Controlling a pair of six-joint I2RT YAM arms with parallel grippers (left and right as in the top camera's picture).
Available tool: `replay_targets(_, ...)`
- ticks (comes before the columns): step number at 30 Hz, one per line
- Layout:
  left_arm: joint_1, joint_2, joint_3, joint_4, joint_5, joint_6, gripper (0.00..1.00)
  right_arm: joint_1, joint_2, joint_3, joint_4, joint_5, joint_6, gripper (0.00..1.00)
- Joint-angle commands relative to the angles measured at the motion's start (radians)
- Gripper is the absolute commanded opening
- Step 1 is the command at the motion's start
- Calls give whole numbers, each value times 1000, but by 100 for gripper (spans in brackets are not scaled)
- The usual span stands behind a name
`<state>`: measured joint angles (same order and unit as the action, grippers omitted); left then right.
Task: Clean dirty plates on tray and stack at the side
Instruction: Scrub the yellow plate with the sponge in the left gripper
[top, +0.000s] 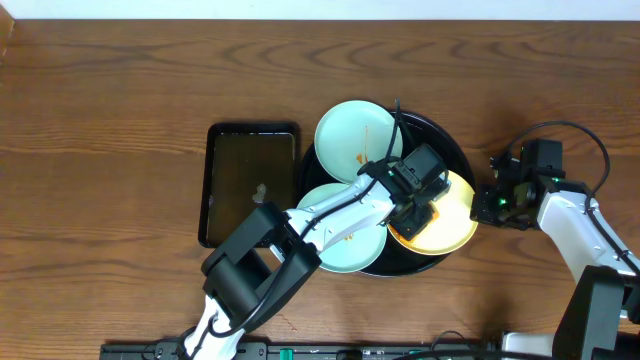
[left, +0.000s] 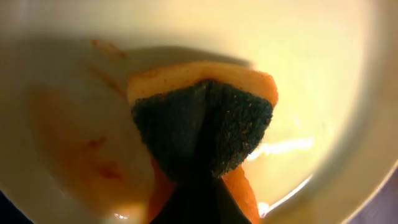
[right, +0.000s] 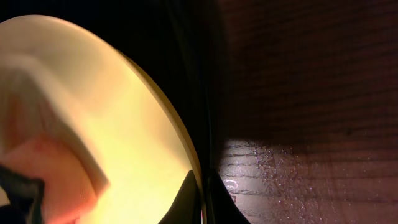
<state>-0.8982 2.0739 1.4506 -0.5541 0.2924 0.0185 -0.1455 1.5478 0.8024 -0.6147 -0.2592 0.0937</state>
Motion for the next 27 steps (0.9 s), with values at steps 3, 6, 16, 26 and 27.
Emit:
replay_targets(3,-10,17,31,76,-59,14,7,-10,5,13,-3,8,-5,1)
replay_targets(6,-10,17,31,175,-89,-20,7,-10,5,13,-3,8,-5,1)
replay_targets(16,-4,24,28,333,-294,-20,7,-10,5,13,-7,7,-5,1)
replay_targets(26,-1,91,26,270,-293,-19,8,-10,5,13,-9,7,-5,1)
replay_targets(27,0,87,26,252,-293,-19,8,-10,5,13,-9,7,-5,1)
